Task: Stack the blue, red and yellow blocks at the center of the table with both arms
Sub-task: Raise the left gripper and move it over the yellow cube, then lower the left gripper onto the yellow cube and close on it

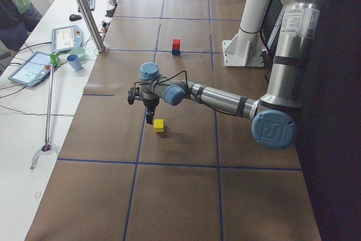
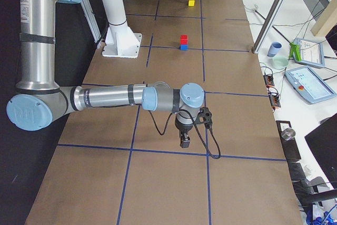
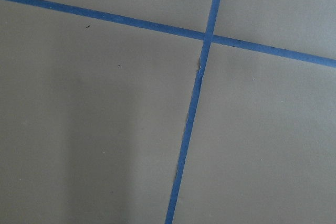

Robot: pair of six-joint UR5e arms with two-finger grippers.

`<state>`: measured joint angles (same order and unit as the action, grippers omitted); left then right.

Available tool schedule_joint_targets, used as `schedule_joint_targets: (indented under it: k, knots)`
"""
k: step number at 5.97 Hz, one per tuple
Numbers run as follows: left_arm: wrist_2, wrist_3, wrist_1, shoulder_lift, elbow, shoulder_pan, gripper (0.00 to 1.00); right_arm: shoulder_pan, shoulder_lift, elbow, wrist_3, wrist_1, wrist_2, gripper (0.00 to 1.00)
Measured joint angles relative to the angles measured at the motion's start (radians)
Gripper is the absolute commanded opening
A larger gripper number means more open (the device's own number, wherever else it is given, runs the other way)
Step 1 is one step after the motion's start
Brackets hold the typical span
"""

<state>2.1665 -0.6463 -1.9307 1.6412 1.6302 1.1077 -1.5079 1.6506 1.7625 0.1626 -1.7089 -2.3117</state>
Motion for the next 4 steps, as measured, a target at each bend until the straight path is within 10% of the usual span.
schedule_joint_targets:
  k: [4]
  knots:
    - [0.005, -0.247, -0.192, -0.001, -0.06, -0.055, 1.0, 0.0, 0.0, -0.002, 0.001, 0.0, 0.0, 1.0]
